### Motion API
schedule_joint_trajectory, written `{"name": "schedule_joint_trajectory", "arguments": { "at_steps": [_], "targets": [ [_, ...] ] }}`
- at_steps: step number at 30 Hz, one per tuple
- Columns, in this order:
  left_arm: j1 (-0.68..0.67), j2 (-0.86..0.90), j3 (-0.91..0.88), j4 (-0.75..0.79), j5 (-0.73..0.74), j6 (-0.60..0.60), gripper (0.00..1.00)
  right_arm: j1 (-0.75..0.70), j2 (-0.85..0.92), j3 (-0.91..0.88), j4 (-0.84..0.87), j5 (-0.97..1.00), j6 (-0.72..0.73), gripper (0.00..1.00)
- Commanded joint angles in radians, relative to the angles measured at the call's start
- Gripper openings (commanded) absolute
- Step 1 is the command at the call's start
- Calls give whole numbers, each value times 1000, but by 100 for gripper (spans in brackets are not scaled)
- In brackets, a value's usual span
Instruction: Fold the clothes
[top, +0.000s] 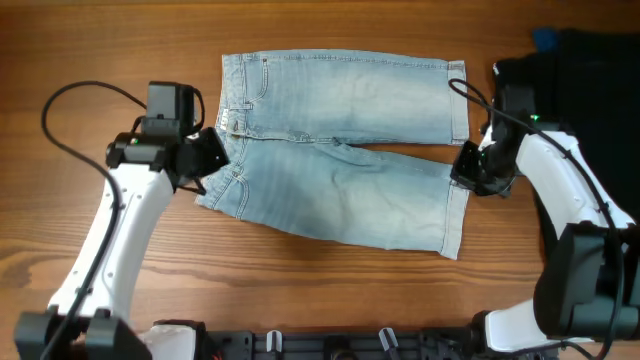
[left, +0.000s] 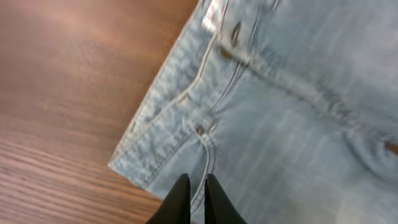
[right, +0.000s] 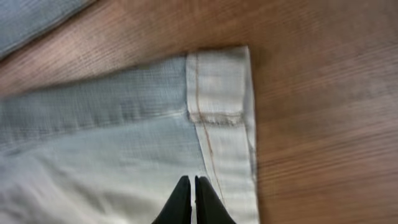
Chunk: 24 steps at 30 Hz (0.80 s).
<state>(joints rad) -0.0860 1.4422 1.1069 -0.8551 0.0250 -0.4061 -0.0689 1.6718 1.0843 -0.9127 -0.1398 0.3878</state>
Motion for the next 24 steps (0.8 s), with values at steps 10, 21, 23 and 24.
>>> {"name": "schedule_joint_trajectory", "arguments": {
  "at_steps": [10, 21, 23, 24],
  "targets": [
    [-8, 38, 10, -51, -11, -73, 4, 4, 143, -97, 249, 182, 56, 4],
    [-8, 36, 10, -206, -33, -47, 5, 3, 162, 89, 284, 79, -51, 8],
    [-8, 29, 10, -219, 62, -48, 11, 3, 42, 167, 148, 78, 47, 15],
    [-8, 29, 10, -220, 85, -48, 16, 3, -16, 175, 106, 79, 67, 22]
  ]
}}
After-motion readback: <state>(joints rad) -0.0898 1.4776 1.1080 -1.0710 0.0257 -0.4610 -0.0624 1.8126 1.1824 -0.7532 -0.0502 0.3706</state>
